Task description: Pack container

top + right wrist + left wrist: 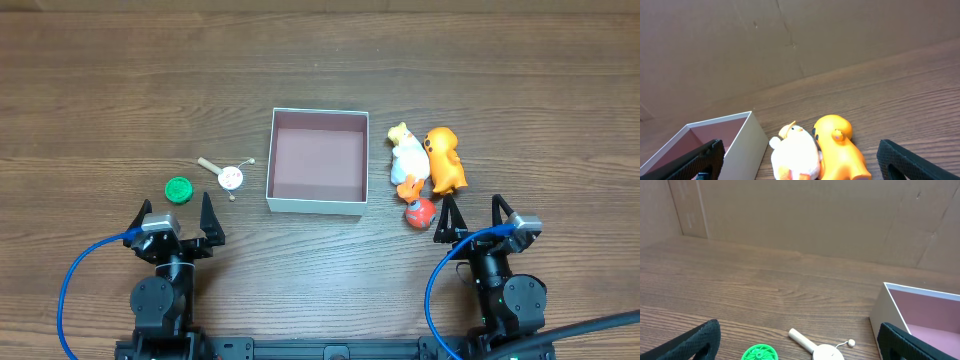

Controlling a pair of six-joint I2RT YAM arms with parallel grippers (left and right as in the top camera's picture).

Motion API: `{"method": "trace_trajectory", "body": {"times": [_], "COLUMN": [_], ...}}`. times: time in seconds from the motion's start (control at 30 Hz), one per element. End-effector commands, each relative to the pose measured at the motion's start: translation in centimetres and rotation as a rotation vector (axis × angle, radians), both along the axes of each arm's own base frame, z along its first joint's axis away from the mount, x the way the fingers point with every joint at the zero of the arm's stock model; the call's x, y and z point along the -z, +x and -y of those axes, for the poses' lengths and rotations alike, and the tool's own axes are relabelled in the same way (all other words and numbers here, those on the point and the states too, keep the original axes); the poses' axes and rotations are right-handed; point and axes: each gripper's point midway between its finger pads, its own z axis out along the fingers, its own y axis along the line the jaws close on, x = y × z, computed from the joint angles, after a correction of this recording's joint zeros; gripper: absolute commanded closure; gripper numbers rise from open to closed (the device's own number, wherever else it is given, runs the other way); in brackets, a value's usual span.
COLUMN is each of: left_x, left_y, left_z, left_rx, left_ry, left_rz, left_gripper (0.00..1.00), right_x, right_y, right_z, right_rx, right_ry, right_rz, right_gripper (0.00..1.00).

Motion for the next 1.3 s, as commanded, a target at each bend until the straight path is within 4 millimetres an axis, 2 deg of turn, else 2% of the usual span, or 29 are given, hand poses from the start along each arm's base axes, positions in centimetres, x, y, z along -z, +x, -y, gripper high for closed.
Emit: {"method": "trace_trajectory", "body": {"times": [0.0,0.3,0.4,0.5,0.6,0.77,0.9,1.0,1.13,1.27], "left_x": [0.1,0.1,0.1,0.1,0.1,0.1,0.1,0.1,0.1,0.1], "left_y": [0.0,0.0,0.0,0.0,0.0,0.0,0.0,0.0,0.0,0.0], "left_z": [-0.3,-0.3,-0.3,-0.3,-0.3,-0.3,-0.3,-0.3,-0.3,-0.3], "left_rx": [-0.016,-0.016,-0.016,-0.016,-0.016,-0.016,-0.016,-0.016,-0.016,-0.016], "left_ry": [-0.008,-0.008,-0.008,-0.008,-0.008,-0.008,-0.008,-0.008,-0.008,-0.008], "left_rz": [0.005,0.005,0.005,0.005,0.005,0.005,0.005,0.005,0.005,0.005], "left_gripper": [0.00,0.00,0.00,0.00,0.00,0.00,0.00,0.00,0.00,0.00], "right_x": [-0.4,-0.4,-1.3,-1.8,-4.1,-9.7,-13.4,-14.2,-13.1,-10.6], "right_y": [0.0,0.0,-0.3,-0.7,-1.0,-0.4,2.0,4.3,7.5,10.2], "right_z": [0.0,0.0,-1.5,-1.0,-0.7,-0.4,-1.7,-3.0,-4.6,-5.6], "right_rx": [0.003,0.000,-0.085,-0.063,-0.052,-0.036,-0.101,-0.173,-0.261,-0.295], "right_ry": [-0.002,0.003,0.008,-0.005,-0.093,-0.160,-0.171,-0.190,-0.218,-0.226], "right_rz": [0.011,0.011,0.039,-0.006,-0.002,-0.019,-0.161,-0.309,-0.572,-0.785], "right_gripper": [0.00,0.00,0.00,0.00,0.00,0.00,0.00,0.00,0.00,0.00]}}
